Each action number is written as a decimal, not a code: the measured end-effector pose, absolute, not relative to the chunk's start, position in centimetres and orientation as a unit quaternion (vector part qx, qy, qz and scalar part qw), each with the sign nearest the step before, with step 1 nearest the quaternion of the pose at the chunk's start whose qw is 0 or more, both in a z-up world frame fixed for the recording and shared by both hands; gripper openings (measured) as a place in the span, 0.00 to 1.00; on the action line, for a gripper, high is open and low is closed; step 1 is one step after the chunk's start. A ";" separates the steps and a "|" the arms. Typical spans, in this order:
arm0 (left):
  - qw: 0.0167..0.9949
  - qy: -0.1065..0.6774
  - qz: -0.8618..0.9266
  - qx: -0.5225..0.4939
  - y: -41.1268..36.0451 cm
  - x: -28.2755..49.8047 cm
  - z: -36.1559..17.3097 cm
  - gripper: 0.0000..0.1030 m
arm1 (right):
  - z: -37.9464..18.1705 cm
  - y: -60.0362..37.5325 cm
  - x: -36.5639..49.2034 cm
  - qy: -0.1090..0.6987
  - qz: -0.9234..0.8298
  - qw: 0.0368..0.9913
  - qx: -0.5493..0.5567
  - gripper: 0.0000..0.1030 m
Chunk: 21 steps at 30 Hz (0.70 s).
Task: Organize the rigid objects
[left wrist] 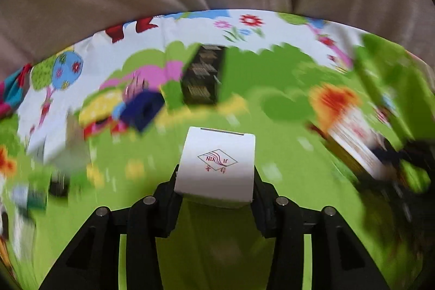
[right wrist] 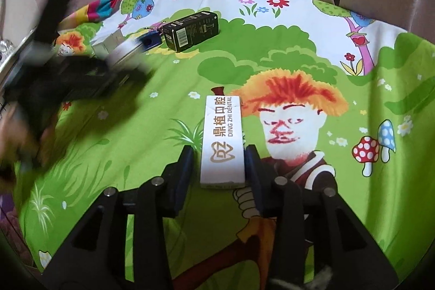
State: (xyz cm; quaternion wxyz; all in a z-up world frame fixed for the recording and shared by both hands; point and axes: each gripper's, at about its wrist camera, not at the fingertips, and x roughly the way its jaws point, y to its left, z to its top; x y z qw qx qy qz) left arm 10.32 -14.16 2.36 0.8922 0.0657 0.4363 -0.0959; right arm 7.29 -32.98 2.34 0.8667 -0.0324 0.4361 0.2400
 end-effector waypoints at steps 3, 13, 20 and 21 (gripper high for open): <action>0.893 0.438 -0.087 0.056 -13.5 6.7 2.4 0.46 | 2.4 -33.1 7.3 0.437 0.235 0.868 -0.028 0.48; 0.886 0.457 -0.069 0.040 -11.9 7.5 1.3 0.86 | 2.2 -30.7 7.9 0.451 0.236 0.855 -0.100 0.67; 0.883 0.463 -0.063 0.046 -12.3 8.9 1.1 0.99 | 2.1 -30.9 7.9 0.444 0.242 0.857 -0.096 0.67; 0.882 0.465 -0.069 0.039 -12.2 9.0 0.9 0.99 | 2.1 -30.9 7.9 0.445 0.242 0.857 -0.095 0.67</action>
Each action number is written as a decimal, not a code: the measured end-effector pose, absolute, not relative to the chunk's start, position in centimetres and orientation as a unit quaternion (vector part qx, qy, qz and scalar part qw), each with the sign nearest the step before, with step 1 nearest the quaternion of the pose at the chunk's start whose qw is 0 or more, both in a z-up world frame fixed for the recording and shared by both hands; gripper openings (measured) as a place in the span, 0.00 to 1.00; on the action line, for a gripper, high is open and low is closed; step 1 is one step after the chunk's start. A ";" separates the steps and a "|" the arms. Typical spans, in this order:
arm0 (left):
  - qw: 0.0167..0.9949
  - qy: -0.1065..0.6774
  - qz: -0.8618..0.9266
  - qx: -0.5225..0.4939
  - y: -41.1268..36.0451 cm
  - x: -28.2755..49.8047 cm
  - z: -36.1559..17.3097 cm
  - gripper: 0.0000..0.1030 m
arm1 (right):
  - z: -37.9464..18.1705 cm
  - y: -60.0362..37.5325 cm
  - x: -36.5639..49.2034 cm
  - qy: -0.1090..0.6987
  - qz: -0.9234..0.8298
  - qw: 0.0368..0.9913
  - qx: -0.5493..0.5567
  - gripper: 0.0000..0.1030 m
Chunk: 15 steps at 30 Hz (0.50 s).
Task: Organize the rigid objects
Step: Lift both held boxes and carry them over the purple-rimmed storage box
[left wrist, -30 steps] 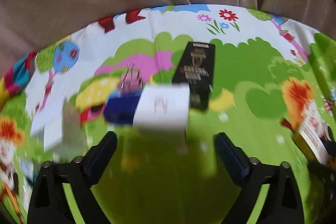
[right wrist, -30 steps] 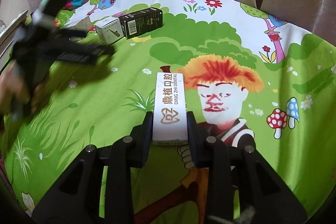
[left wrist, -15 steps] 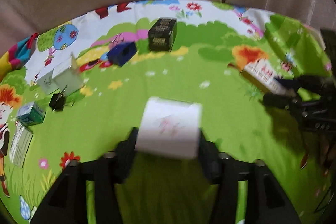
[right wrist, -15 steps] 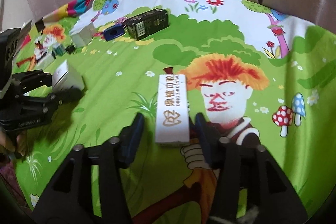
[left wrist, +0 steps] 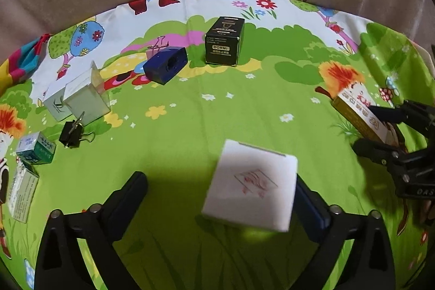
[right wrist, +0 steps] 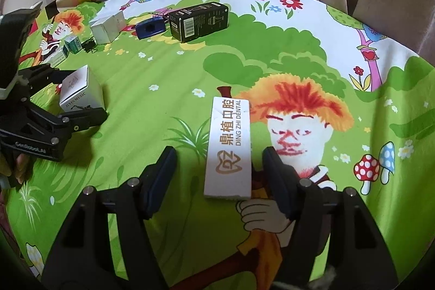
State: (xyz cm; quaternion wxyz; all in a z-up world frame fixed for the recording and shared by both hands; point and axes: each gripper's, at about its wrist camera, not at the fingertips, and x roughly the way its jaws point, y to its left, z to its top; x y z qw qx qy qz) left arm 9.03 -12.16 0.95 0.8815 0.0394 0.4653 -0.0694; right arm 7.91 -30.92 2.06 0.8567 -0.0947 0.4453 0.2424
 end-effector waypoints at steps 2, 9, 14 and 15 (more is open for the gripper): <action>0.882 0.463 -0.079 0.043 -12.4 9.0 1.0 0.85 | 2.2 -30.8 8.0 0.446 0.234 0.858 -0.099 0.57; 0.884 0.443 -0.120 0.087 -15.7 4.7 1.9 0.41 | 2.7 -31.6 5.5 0.451 0.195 0.868 -0.069 0.33; 0.882 0.450 -0.124 0.063 -15.0 0.7 1.9 0.42 | 3.6 -31.8 0.4 0.450 0.158 0.879 -0.031 0.33; 0.881 0.451 -0.125 0.061 -14.8 0.1 2.0 0.42 | 3.7 -31.6 -0.8 0.453 0.152 0.878 -0.019 0.33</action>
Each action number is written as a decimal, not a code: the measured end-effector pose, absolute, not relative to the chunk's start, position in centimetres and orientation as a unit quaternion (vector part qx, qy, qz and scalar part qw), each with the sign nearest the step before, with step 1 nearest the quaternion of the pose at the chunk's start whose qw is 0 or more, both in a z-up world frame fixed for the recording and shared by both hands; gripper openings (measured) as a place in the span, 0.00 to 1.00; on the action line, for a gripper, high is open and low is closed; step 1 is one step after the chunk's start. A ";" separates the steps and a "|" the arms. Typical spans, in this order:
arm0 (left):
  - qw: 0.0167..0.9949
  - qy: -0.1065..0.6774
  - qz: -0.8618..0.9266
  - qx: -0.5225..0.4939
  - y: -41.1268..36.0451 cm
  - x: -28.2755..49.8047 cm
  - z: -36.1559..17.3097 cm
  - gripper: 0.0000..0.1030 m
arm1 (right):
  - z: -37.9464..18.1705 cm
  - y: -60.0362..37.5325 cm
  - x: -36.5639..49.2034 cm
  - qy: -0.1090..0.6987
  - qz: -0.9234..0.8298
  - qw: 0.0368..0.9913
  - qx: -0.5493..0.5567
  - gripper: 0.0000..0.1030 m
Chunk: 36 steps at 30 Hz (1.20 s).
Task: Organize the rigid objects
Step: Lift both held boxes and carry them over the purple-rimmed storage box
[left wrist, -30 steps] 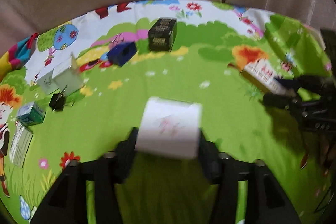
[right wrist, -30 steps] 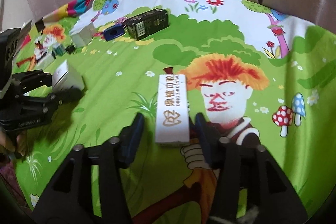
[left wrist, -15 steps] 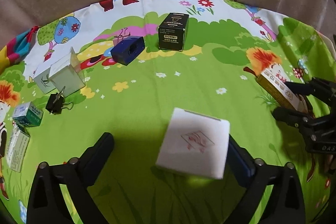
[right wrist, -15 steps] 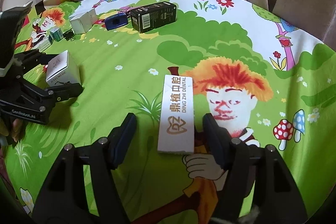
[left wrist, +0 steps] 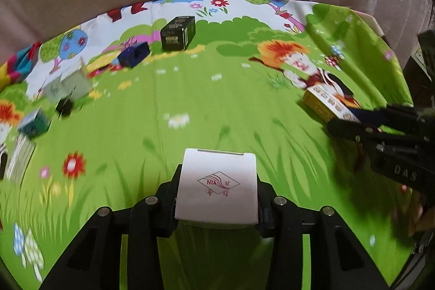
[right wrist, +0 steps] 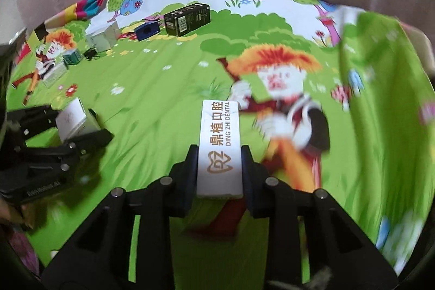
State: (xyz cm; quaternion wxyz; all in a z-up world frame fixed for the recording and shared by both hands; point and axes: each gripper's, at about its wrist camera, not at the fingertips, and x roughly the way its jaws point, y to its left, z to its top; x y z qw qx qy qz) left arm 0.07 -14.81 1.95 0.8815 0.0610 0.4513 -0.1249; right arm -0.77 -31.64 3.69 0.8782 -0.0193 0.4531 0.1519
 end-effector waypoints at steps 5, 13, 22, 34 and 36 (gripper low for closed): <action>0.892 0.434 -0.120 0.040 -14.3 -2.6 4.1 0.42 | 4.0 -31.5 -4.4 0.448 0.120 0.885 0.041 0.33; 0.983 0.155 -0.083 0.050 -12.4 -15.1 16.5 0.42 | 16.4 -29.7 -17.7 0.126 0.037 0.990 0.040 0.33; 0.995 0.050 -0.087 0.024 -11.8 -21.5 24.7 0.42 | 26.4 -27.4 -26.6 -0.043 0.036 0.998 -0.021 0.33; 0.996 0.053 -0.068 0.006 -9.0 -24.5 26.1 0.42 | 28.6 -25.3 -29.5 -0.080 0.063 0.994 -0.026 0.33; 0.997 0.050 -0.066 0.008 -8.8 -24.8 26.2 0.42 | 28.7 -25.1 -29.9 -0.085 0.063 0.994 -0.028 0.33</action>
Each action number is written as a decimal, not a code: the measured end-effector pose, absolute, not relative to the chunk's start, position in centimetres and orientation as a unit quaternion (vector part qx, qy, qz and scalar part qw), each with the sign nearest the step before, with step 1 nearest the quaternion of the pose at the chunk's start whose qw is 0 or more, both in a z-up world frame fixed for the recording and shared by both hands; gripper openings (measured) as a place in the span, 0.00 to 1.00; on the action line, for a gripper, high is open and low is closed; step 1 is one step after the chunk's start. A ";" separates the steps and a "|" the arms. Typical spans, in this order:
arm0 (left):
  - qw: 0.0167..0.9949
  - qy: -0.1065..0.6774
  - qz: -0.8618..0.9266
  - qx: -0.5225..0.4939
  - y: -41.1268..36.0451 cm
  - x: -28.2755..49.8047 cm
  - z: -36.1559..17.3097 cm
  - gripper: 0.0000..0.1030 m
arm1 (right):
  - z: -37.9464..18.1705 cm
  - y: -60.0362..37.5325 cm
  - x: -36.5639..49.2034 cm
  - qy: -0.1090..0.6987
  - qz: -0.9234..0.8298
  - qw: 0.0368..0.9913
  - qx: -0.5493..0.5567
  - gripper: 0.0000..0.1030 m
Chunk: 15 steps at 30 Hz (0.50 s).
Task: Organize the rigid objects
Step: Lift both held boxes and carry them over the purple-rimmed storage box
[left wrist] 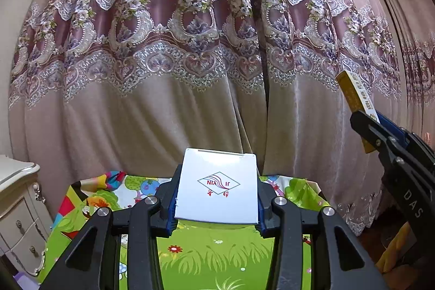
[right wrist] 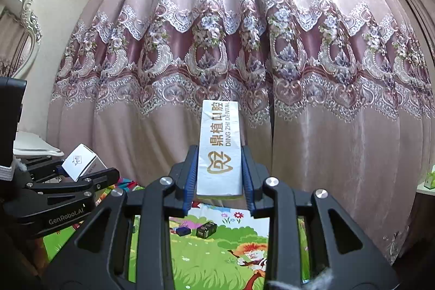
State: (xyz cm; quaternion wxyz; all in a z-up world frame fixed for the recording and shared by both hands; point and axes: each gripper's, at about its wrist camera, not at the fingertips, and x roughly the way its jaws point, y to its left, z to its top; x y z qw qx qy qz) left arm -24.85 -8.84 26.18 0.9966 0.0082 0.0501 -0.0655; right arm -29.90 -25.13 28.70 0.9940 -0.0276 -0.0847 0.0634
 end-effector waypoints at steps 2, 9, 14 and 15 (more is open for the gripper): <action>0.996 0.053 -0.066 0.009 -8.6 -25.1 26.1 0.42 | 28.8 -24.8 -30.0 -0.081 0.071 0.994 -0.029 0.33; 0.995 0.084 -0.044 0.007 -6.1 -25.9 24.6 0.42 | 28.3 -21.8 -29.8 -0.051 0.131 0.989 -0.039 0.33; 0.994 0.111 -0.011 -0.006 -2.8 -26.9 23.3 0.42 | 27.5 -19.2 -29.3 -0.013 0.190 0.981 -0.039 0.33; 0.993 0.115 -0.004 -0.008 -2.1 -27.2 23.0 0.42 | 27.4 -18.6 -29.2 -0.006 0.201 0.979 -0.040 0.33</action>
